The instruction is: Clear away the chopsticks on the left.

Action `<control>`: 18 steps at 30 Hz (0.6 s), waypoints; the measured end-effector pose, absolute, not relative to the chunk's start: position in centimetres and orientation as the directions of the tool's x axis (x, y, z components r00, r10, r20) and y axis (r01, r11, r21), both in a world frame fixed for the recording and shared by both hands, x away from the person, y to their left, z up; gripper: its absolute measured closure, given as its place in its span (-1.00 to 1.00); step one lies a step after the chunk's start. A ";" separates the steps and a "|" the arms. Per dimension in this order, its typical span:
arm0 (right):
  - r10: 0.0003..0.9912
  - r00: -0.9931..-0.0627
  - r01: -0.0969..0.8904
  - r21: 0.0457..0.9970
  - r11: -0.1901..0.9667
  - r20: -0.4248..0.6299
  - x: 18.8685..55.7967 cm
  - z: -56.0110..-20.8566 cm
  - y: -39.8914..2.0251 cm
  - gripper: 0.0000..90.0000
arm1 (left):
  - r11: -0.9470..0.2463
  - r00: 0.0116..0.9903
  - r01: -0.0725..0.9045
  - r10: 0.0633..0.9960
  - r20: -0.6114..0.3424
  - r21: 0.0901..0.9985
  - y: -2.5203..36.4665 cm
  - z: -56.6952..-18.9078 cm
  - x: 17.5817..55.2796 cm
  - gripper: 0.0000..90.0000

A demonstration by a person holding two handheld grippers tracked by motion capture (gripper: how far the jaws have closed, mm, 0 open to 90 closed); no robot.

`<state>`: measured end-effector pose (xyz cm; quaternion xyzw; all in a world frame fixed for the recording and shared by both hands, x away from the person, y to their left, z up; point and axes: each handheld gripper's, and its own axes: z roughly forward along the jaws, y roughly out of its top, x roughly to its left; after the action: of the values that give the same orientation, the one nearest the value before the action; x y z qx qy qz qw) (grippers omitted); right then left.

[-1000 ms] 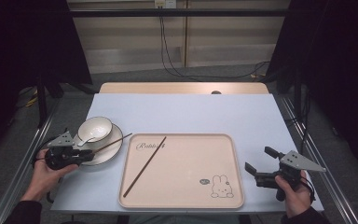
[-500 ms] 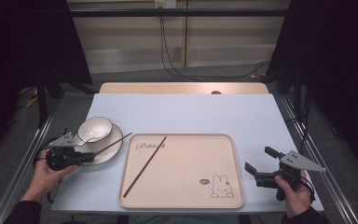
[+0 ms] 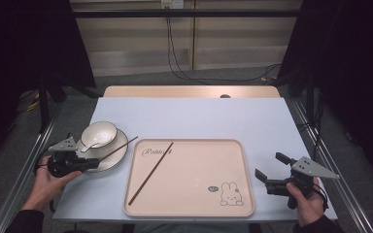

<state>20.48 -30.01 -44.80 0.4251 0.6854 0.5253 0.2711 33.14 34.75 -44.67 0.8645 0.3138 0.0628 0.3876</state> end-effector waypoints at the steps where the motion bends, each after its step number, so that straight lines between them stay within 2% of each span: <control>1: 0.868 -0.491 0.298 0.951 0.087 0.075 20.5 -44.8 -30.0 -0.96 | -0.500 0.798 0.493 0.586 -0.141 0.711 34.8 -44.6 33.1 0.87; 9: 0.867 -0.492 0.298 0.951 0.086 0.076 20.5 -44.8 -30.0 -0.96 | -0.450 0.786 0.515 0.588 -0.192 0.730 34.1 -43.7 32.3 0.88; 18: 0.866 -0.494 0.296 0.951 0.088 0.074 20.5 -44.8 -30.1 -0.96 | -0.428 0.781 0.519 0.589 -0.207 0.740 33.2 -42.9 31.3 0.88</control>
<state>20.47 -30.05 -44.79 0.4236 0.6860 0.5259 0.2709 31.34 33.23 -42.93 0.8440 0.3283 0.0418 0.4221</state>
